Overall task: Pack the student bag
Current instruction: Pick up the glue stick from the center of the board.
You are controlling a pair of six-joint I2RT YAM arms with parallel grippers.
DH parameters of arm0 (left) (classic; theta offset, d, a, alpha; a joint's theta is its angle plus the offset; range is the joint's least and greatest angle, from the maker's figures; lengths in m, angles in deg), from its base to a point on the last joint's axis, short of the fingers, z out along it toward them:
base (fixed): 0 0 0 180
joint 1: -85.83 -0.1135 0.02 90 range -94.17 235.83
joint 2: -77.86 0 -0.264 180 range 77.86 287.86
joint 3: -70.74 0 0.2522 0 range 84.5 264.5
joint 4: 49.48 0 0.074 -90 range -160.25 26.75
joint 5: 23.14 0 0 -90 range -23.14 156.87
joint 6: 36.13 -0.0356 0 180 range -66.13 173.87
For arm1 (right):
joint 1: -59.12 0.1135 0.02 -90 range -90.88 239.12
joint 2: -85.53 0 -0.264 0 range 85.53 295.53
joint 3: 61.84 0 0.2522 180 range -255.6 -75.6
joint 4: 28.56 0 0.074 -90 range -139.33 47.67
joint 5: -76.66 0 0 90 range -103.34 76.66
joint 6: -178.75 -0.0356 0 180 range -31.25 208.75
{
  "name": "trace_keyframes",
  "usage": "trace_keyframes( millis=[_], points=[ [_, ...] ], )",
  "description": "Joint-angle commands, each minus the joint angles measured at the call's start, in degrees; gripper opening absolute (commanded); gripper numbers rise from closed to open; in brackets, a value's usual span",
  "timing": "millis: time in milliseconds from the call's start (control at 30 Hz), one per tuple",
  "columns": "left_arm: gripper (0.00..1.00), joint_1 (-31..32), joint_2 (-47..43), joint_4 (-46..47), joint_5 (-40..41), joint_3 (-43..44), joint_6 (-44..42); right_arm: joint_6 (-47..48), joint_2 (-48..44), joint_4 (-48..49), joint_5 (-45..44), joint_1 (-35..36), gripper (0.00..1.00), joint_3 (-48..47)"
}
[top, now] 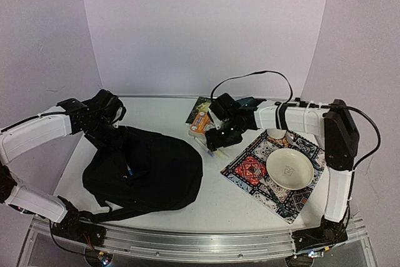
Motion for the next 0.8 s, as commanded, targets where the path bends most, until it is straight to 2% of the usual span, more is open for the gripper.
trace_keyframes(
  millis=[0, 200, 767],
  points=[
    [0.00, -0.55, -2.56, -1.81, 2.51, 4.00, -0.84, 3.73, 5.44, -8.28, -4.83, -0.68, 0.64, -3.88],
    [0.00, -0.55, -2.56, -1.93, 1.25, 4.11, -0.75, 5.22, 10.12, -9.33, -4.58, -1.56, 0.48, -6.61],
    [0.00, -0.55, -2.76, -1.84, -2.74, 4.18, -0.31, 7.37, 18.56, -10.34, -2.89, -3.16, 0.38, -12.88]
  ],
)
